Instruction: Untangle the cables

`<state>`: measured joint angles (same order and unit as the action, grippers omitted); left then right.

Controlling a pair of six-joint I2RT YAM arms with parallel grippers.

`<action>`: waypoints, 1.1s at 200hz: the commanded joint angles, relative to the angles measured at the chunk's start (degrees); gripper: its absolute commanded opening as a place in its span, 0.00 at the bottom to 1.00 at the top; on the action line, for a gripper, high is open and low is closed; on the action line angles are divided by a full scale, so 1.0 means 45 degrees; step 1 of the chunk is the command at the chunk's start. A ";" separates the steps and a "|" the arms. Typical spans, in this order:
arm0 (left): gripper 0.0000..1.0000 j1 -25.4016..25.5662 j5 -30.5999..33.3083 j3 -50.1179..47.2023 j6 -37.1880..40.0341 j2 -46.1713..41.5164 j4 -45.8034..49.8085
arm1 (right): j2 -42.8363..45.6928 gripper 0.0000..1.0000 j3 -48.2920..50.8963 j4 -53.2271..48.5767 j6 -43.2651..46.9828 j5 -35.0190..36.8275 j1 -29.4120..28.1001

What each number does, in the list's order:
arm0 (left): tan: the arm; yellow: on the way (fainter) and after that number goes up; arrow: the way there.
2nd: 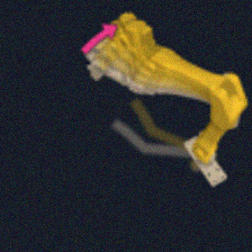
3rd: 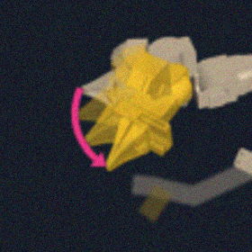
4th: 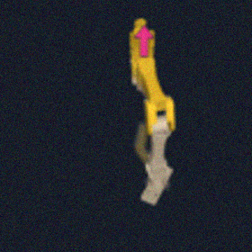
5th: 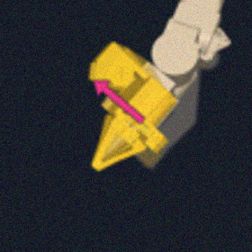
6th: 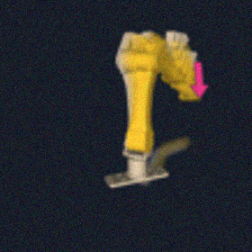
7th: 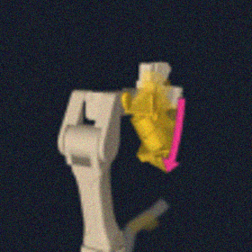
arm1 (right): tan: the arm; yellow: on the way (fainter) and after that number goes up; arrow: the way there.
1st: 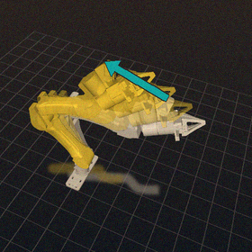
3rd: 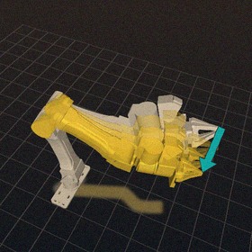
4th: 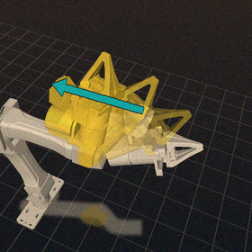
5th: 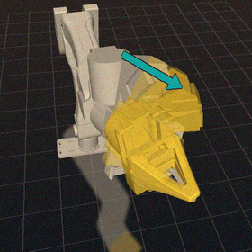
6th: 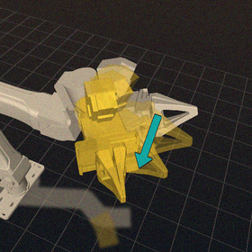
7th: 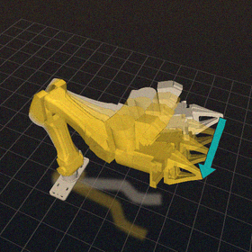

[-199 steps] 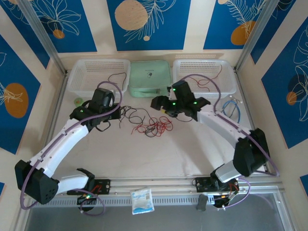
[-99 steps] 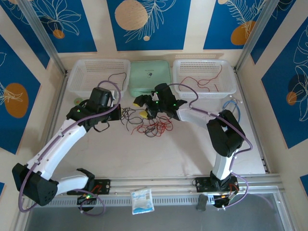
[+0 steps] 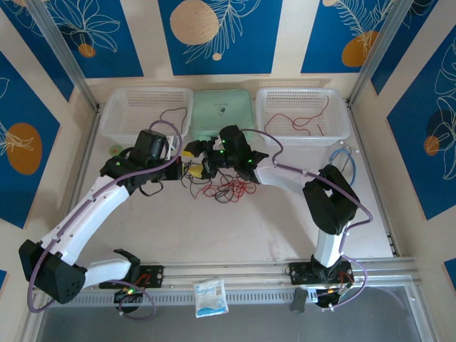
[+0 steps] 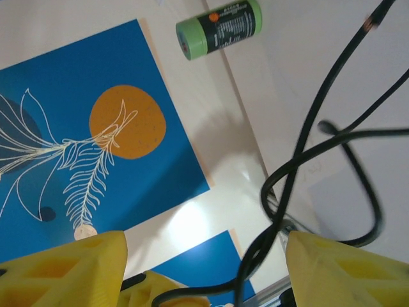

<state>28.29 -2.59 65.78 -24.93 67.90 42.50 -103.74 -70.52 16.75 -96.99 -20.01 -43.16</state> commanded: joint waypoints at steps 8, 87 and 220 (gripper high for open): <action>0.00 0.0226 -0.0290 0.0100 0.0345 0.0023 -0.0356 | -0.0666 0.65 -0.0261 0.0403 -0.0875 -0.0299 -0.0156; 0.00 0.0636 -0.0648 0.0895 0.0519 -0.0618 -0.0028 | -0.3492 0.00 -0.2258 0.0071 -0.0336 -0.0514 0.0120; 0.00 0.0704 0.0175 0.3440 0.1272 -0.0869 0.0985 | -0.4933 0.28 -0.1275 0.0613 0.0099 -0.0673 0.0513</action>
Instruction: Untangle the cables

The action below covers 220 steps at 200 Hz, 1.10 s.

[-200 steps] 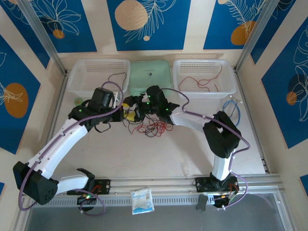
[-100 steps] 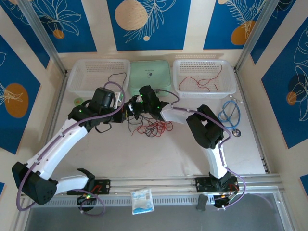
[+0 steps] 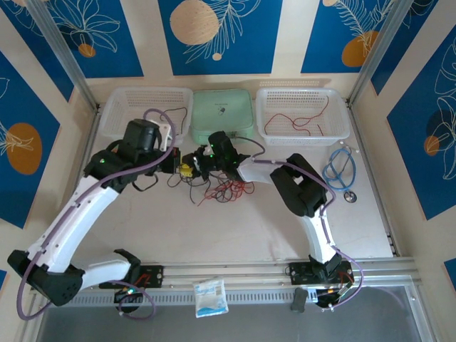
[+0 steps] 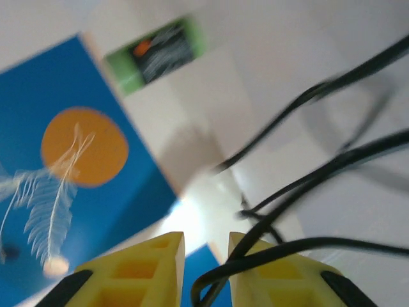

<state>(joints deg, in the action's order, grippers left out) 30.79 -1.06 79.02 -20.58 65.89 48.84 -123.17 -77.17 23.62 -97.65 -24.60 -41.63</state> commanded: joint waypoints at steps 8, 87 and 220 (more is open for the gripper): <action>0.00 0.0150 -0.0155 0.0453 0.0296 -0.0415 -0.0424 | -0.0634 0.24 0.0146 -0.0941 0.0285 0.0349 0.0168; 0.02 0.0151 0.0245 0.1820 0.0747 -0.0211 -0.0205 | -0.0577 0.09 0.0570 -0.1666 0.0971 0.0641 0.0178; 0.10 0.0131 0.5009 0.5207 0.4254 0.0369 -0.3636 | -0.0058 0.29 0.1836 -0.1769 0.1354 0.0871 0.0149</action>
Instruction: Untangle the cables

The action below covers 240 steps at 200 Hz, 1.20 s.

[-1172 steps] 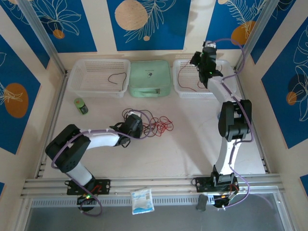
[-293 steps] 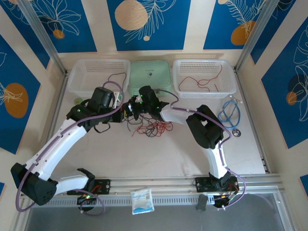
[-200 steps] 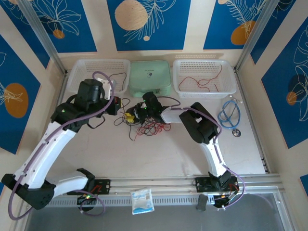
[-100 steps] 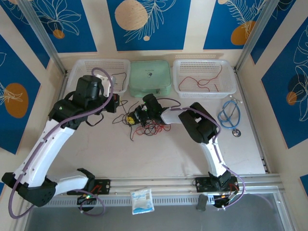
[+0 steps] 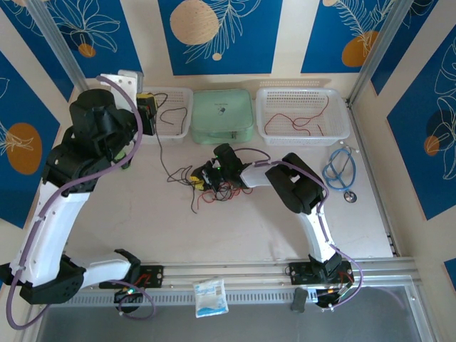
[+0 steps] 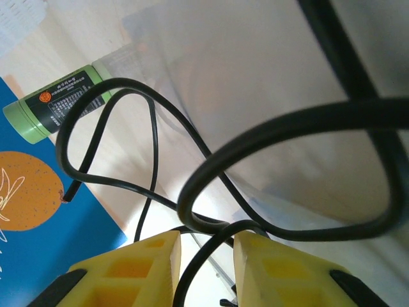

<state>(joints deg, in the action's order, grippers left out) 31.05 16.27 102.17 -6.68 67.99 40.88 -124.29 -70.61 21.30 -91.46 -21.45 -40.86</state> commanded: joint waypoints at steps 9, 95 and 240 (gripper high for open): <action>0.11 0.0073 0.1509 -0.0047 0.1613 -0.0159 -0.2614 | 0.0270 0.29 0.0362 -0.1341 0.0065 0.0196 -0.0036; 0.14 -0.1093 0.3750 -0.1496 0.5570 0.1550 -0.9454 | 0.3076 0.64 -0.0404 -0.4945 0.4679 0.1903 -0.0498; 0.60 -0.1681 0.1178 -0.6374 -0.5363 0.0348 0.3649 | 0.9899 0.64 -0.1642 -1.4324 1.1275 0.6542 -0.0367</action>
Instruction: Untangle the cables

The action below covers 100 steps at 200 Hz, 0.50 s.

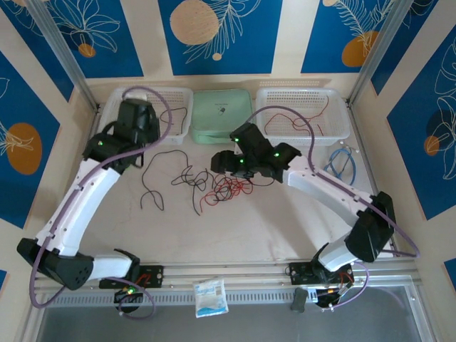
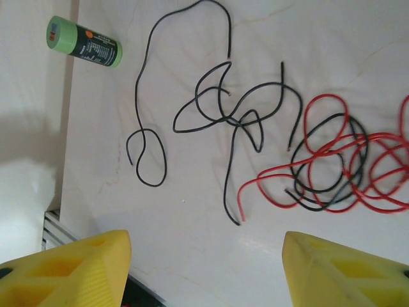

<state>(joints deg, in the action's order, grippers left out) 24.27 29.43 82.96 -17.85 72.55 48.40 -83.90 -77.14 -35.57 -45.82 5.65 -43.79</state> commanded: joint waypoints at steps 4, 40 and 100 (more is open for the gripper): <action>0.59 -0.0164 -0.1896 -0.2639 -0.3122 -0.0741 0.1837 | 0.1085 0.64 -0.0111 -0.1719 0.1172 0.0503 0.0338; 0.58 -0.0217 -0.2870 -0.5940 -0.4618 -0.0580 0.0109 | 0.2408 0.65 0.0811 -0.1667 0.1238 0.0207 0.1062; 0.79 -0.0467 -0.2528 -0.7928 -0.5562 0.1963 -0.2204 | 0.3387 0.68 0.2009 -0.1466 0.1189 -0.0371 0.1868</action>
<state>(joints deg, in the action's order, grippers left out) 23.33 18.39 49.63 -39.48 78.46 44.27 -70.08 -69.91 -41.50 -41.28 5.76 -35.99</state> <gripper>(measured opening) 0.784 0.679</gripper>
